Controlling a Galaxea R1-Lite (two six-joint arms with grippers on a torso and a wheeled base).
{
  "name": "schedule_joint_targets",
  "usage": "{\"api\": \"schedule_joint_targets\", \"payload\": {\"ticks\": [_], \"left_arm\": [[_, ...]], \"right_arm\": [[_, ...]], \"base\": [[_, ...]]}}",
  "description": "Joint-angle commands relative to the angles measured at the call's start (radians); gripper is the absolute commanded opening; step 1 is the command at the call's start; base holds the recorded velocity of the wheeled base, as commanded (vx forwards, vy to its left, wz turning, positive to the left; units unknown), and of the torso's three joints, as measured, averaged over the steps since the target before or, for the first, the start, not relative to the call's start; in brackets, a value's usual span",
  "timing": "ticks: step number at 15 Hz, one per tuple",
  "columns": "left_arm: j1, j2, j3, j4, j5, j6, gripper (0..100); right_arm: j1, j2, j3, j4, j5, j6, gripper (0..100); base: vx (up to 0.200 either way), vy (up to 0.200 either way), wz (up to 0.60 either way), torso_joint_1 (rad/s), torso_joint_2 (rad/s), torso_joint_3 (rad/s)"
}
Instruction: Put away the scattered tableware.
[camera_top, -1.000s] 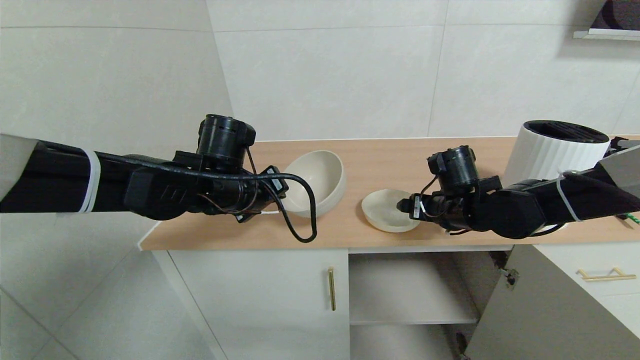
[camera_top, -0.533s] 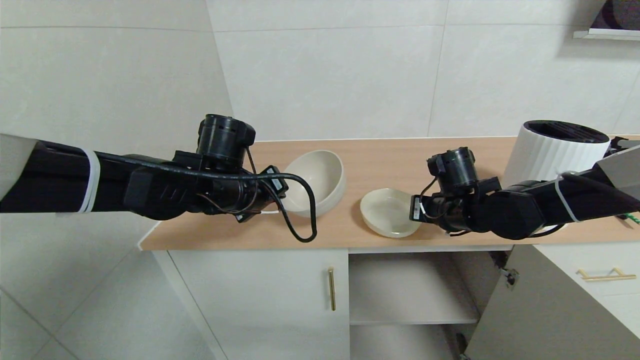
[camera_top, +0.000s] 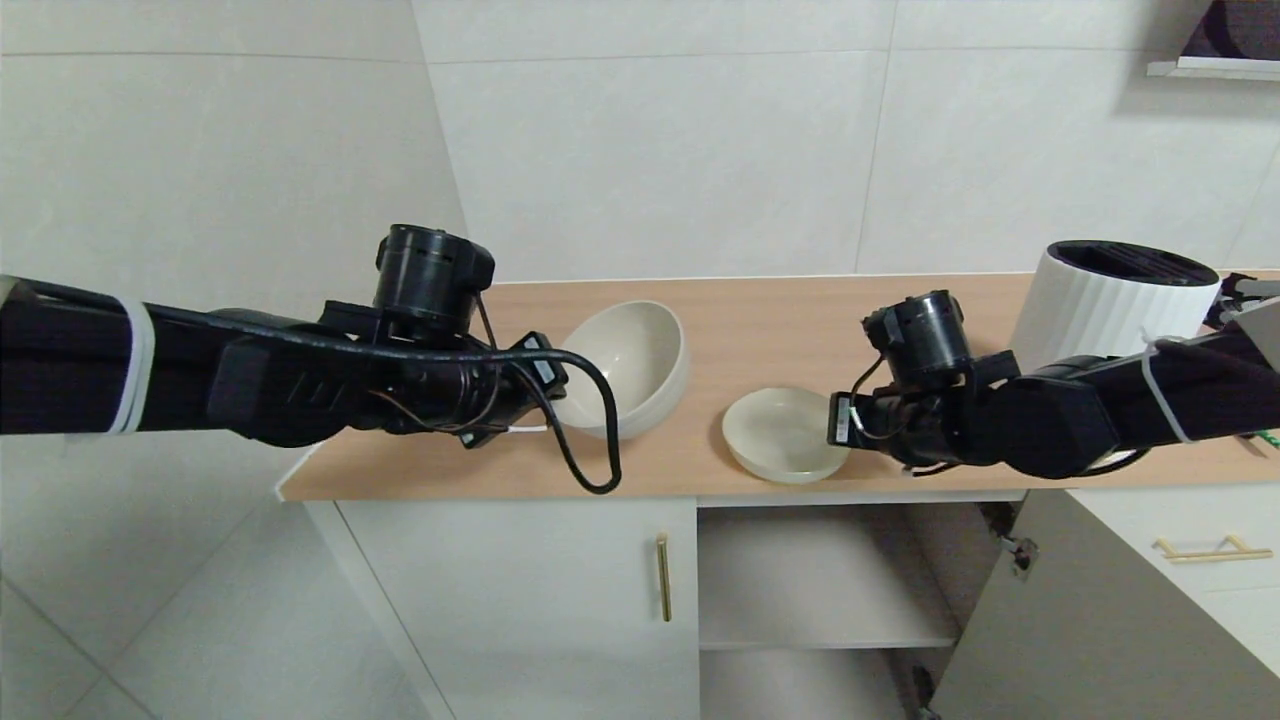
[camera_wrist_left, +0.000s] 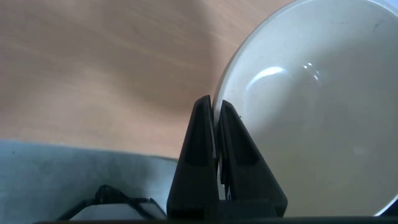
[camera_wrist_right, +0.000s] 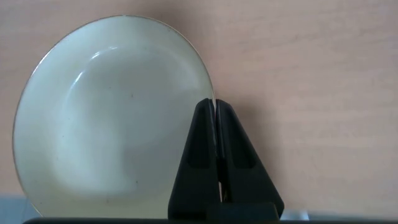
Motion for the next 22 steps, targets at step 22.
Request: {"api": "schedule_joint_targets", "payload": {"ticks": [22], "left_arm": [[-0.015, -0.192, 0.196, -0.002, -0.174, 0.2, 0]], "right_arm": [[-0.031, -0.34, 0.205, 0.144, 0.198, -0.086, 0]], "base": [[-0.027, 0.0, 0.0, 0.001, 0.0, 0.0]]}}
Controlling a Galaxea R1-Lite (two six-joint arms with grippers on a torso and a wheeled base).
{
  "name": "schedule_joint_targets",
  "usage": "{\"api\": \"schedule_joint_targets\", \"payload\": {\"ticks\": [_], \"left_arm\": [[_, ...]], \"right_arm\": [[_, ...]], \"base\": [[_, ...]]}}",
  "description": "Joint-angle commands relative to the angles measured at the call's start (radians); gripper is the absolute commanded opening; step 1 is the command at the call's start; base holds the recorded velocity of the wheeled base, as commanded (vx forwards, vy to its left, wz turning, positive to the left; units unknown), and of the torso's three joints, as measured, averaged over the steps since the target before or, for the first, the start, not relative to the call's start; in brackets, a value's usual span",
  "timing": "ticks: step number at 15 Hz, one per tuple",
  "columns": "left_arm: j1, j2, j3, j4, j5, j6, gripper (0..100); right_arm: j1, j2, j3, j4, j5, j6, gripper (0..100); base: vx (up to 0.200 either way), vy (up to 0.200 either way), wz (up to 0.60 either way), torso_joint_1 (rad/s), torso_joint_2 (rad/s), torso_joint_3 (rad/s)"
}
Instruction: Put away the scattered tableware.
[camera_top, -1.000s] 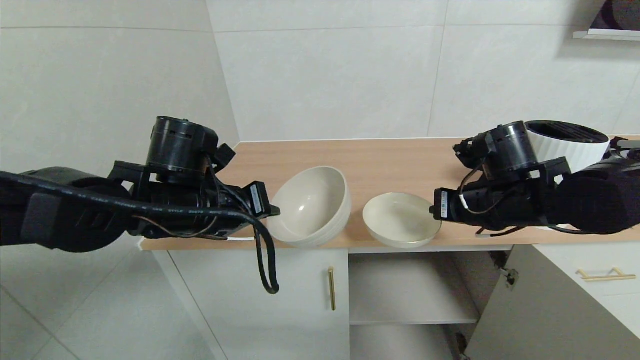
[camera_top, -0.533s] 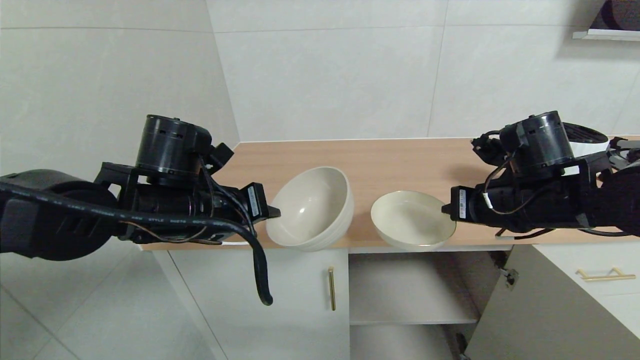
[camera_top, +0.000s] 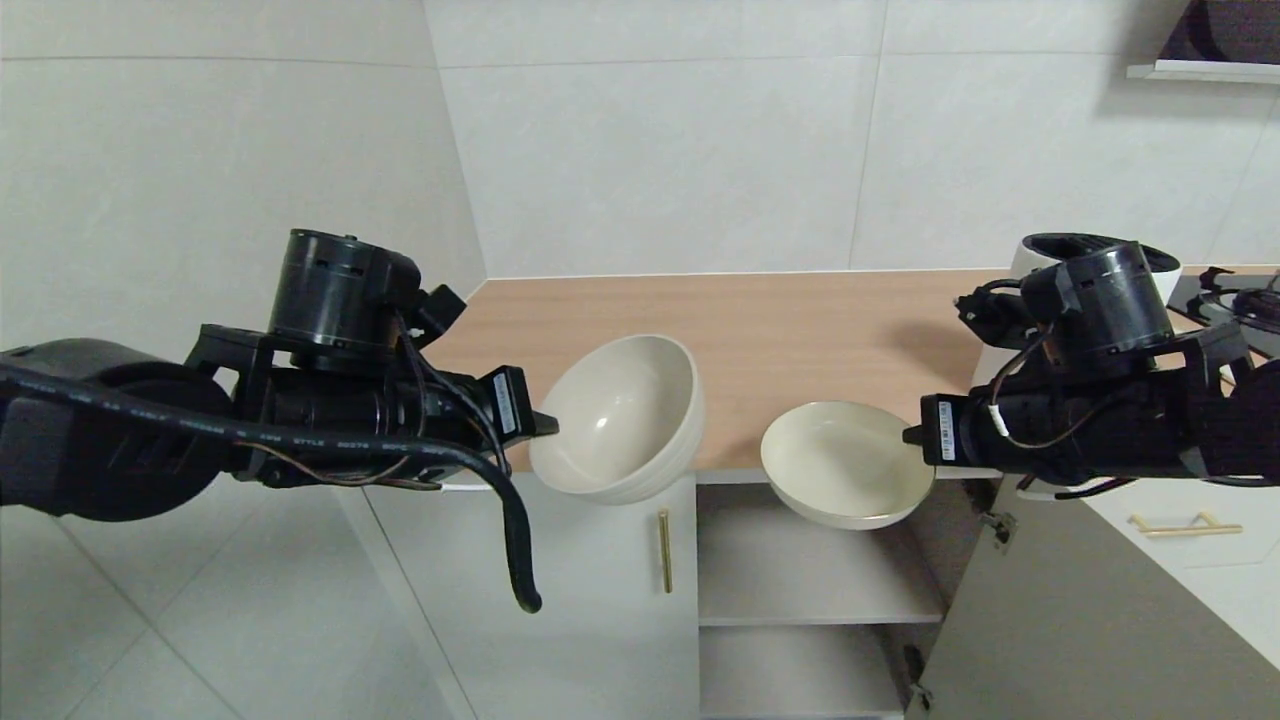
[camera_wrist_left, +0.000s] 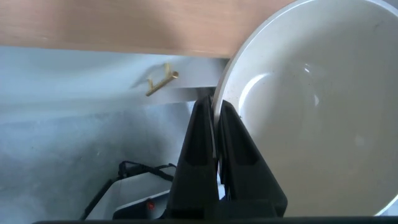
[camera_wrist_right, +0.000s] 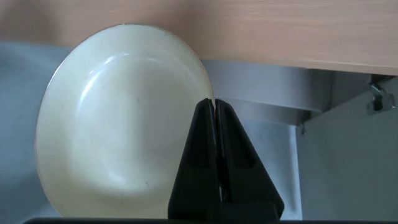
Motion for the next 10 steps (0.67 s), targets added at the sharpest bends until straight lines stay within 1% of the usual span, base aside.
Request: {"api": "schedule_joint_targets", "payload": {"ticks": [1, 9, 10], "left_arm": [[-0.001, 0.003, 0.001, -0.001, -0.001, -0.001, 0], [-0.001, 0.004, 0.001, -0.001, 0.002, -0.001, 0], [-0.001, 0.004, 0.001, -0.001, 0.002, -0.001, 0]], "right_arm": [[0.001, 0.003, 0.002, 0.0, -0.001, -0.001, 0], [0.003, 0.011, 0.018, -0.002, 0.001, -0.022, 0], [0.003, 0.011, 0.018, -0.002, 0.001, -0.022, 0]], "base": [[0.0, 0.0, 0.0, 0.0, 0.0, 0.0], [0.0, 0.0, 0.0, 0.0, 0.0, 0.0], [0.0, 0.0, 0.0, -0.1, 0.25, 0.149]]}}
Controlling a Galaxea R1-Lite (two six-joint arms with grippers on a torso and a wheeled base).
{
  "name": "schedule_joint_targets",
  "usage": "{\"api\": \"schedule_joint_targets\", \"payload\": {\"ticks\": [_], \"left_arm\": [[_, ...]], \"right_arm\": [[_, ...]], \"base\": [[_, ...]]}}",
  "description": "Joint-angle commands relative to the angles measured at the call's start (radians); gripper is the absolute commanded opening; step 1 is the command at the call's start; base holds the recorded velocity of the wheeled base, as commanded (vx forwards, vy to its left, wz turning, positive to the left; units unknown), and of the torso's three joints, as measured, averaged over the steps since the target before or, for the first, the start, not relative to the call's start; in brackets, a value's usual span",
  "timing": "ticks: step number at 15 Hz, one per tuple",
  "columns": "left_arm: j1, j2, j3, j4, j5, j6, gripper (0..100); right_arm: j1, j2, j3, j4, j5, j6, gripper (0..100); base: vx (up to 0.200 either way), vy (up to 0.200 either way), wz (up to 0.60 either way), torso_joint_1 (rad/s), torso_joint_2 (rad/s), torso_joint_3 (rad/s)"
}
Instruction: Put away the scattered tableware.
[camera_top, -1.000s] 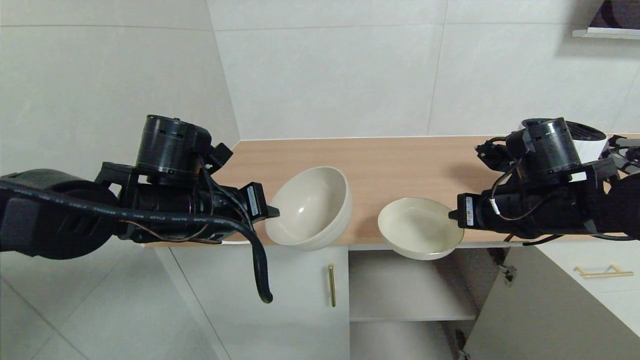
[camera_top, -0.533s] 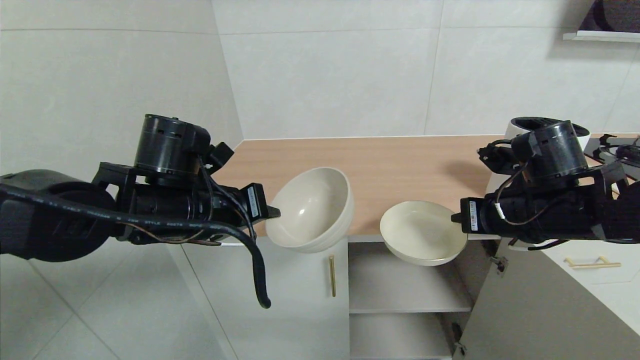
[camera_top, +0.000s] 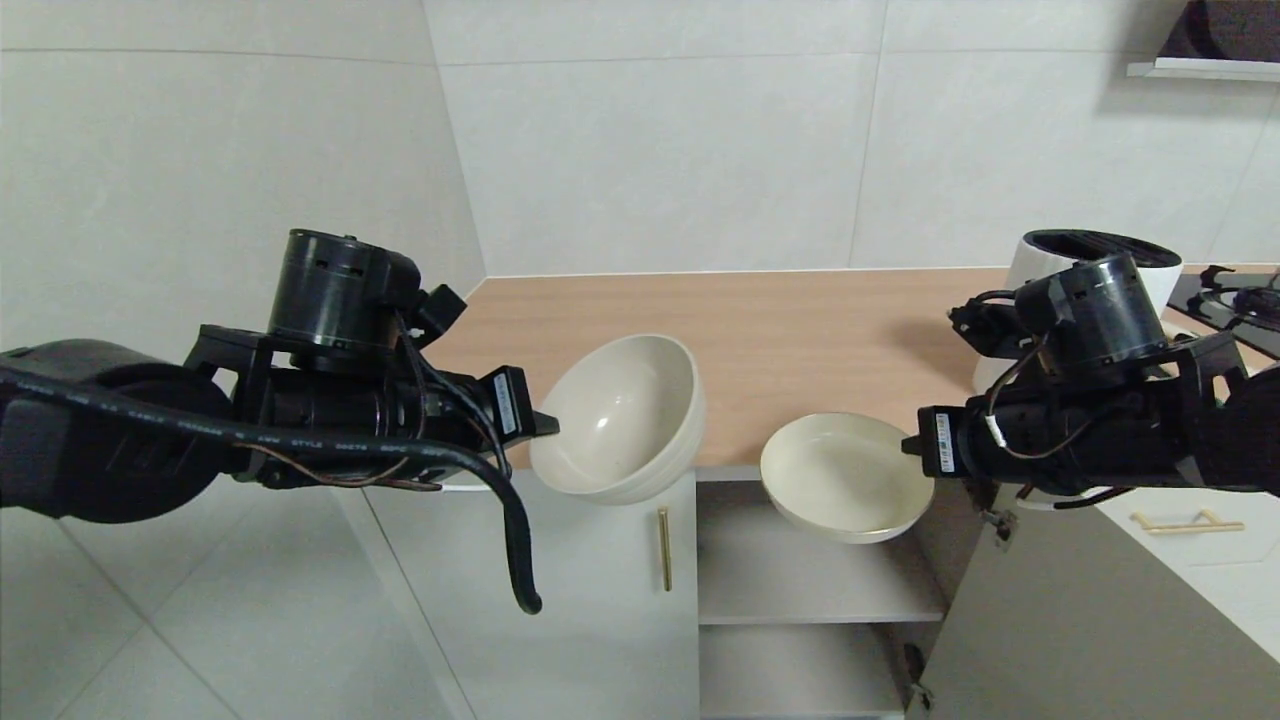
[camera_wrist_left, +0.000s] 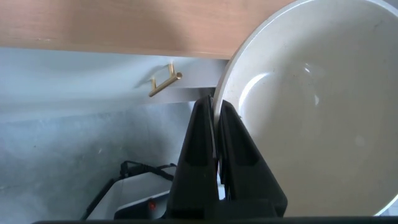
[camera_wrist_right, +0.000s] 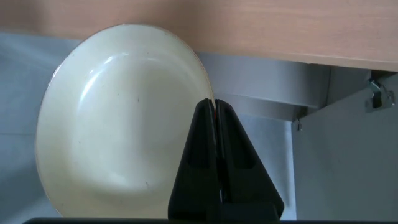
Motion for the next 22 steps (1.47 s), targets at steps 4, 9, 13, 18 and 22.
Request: {"api": "schedule_joint_targets", "payload": {"ticks": [4, 9, 13, 18, 22], "left_arm": [[0.0, 0.004, 0.0, 0.0, 0.0, -0.001, 0], [0.0, 0.005, 0.0, 0.0, 0.0, 0.001, 0], [0.0, 0.007, 0.0, 0.0, 0.0, 0.001, 0], [0.0, 0.007, 0.0, 0.0, 0.0, 0.001, 0], [0.0, 0.007, 0.0, 0.0, 0.0, 0.001, 0]], "right_arm": [[0.0, 0.014, 0.002, 0.0, -0.002, -0.001, 0], [0.0, 0.015, 0.002, 0.0, -0.001, -0.001, 0], [0.0, 0.018, 0.003, 0.0, -0.001, -0.001, 0], [0.0, 0.024, 0.003, 0.0, -0.001, -0.001, 0], [0.0, 0.038, 0.003, 0.0, -0.004, -0.013, 0]], "base": [[0.0, 0.0, 0.0, -0.182, 0.43, 0.243], [0.0, 0.0, 0.0, -0.193, 0.48, 0.28], [0.0, 0.0, 0.0, -0.171, 0.47, 0.295], [0.0, 0.0, 0.0, -0.136, 0.44, 0.311], [0.0, 0.0, 0.0, -0.04, 0.15, 0.104]]}}
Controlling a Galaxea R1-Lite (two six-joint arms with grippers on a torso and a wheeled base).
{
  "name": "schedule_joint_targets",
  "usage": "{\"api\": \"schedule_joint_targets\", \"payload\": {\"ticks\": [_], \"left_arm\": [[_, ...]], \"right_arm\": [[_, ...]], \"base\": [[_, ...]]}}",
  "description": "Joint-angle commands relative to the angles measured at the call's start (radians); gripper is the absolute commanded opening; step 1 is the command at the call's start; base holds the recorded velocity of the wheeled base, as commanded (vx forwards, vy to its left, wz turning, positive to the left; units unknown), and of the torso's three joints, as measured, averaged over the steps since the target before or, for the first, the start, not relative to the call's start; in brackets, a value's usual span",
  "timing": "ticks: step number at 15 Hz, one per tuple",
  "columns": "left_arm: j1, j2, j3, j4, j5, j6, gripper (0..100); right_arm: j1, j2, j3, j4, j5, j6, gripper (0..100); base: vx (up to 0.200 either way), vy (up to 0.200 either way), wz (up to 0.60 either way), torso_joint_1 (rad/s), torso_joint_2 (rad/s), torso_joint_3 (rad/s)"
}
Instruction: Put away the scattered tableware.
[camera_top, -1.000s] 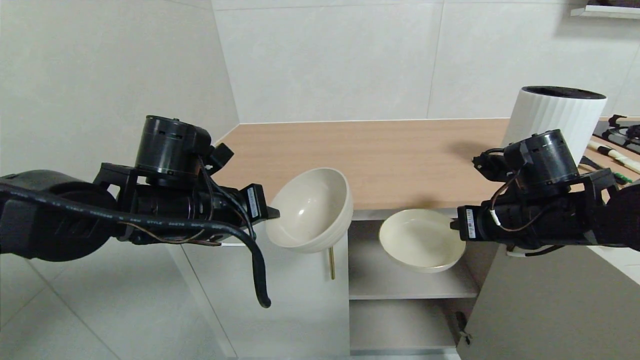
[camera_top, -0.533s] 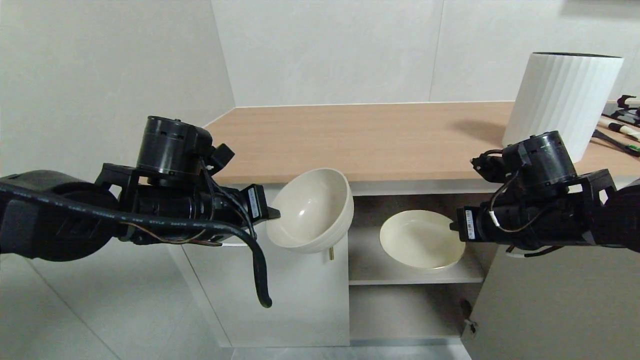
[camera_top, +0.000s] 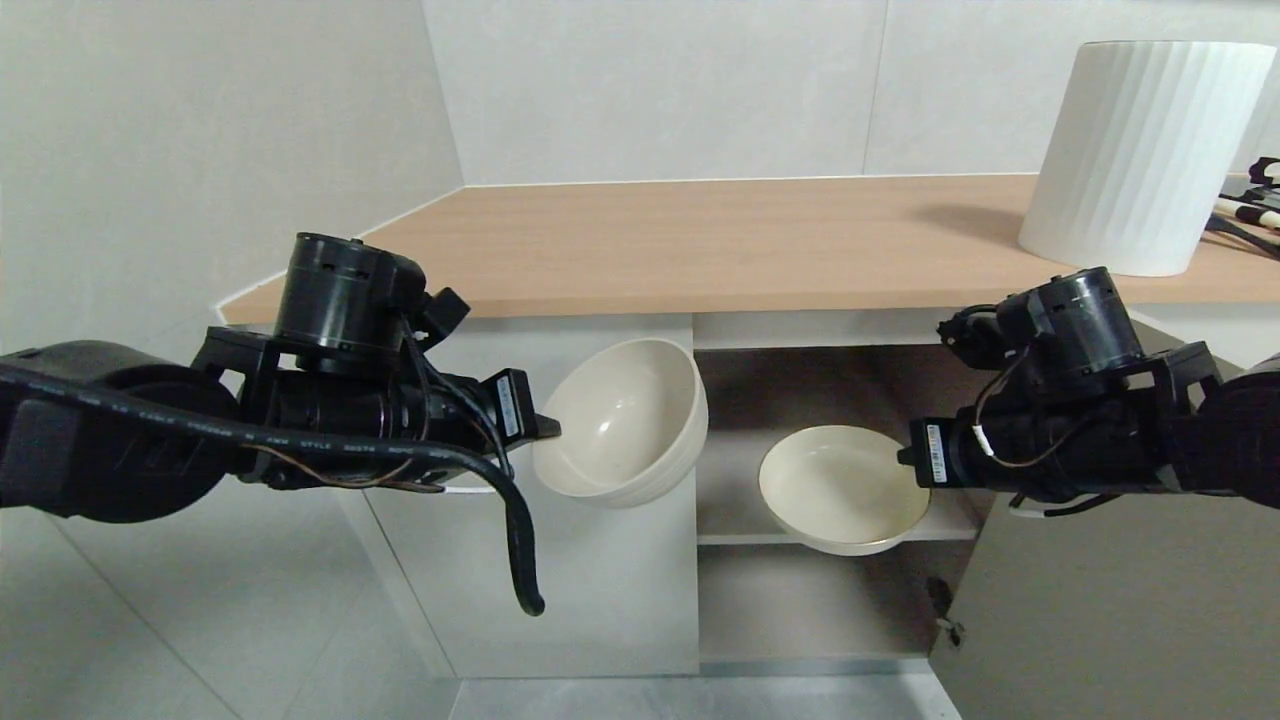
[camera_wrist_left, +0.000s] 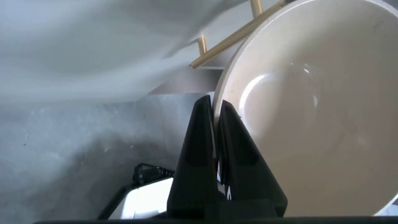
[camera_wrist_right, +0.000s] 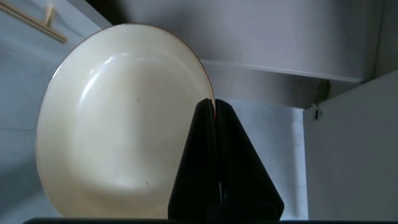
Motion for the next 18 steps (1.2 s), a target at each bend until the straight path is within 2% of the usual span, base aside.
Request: {"api": "schedule_joint_targets", "payload": {"ticks": [1, 3, 7, 13, 16, 18], "left_arm": [[0.0, 0.001, 0.0, -0.001, 0.0, 0.0, 0], [0.0, 0.001, 0.0, 0.001, 0.0, 0.0, 0], [-0.015, 0.004, 0.007, 0.001, 0.0, 0.001, 0], [-0.054, 0.04, 0.021, 0.058, 0.003, 0.081, 0], [-0.069, 0.04, 0.023, 0.084, 0.005, 0.092, 0], [-0.078, 0.04, 0.035, 0.099, 0.005, 0.13, 0]], "right_arm": [[0.0, 0.022, -0.002, 0.0, 0.001, -0.001, 0], [0.0, 0.065, -0.005, -0.002, 0.0, -0.003, 0], [0.0, 0.246, -0.012, -0.101, -0.006, 0.002, 0], [-0.049, 0.498, -0.045, -0.333, -0.062, 0.07, 0], [-0.095, 0.564, -0.086, -0.371, -0.089, 0.085, 0], [-0.106, 0.619, -0.106, -0.44, -0.118, 0.111, 0]], "base": [[0.0, 0.0, 0.0, 0.0, 0.0, 0.0], [0.0, 0.0, 0.0, 0.0, 0.0, 0.0], [0.0, 0.0, 0.0, 0.0, 0.0, 0.0], [0.0, 0.0, 0.0, 0.0, 0.0, 0.0], [0.0, 0.0, 0.0, 0.0, 0.0, 0.0], [0.0, 0.0, 0.0, 0.0, 0.0, 0.0]]}}
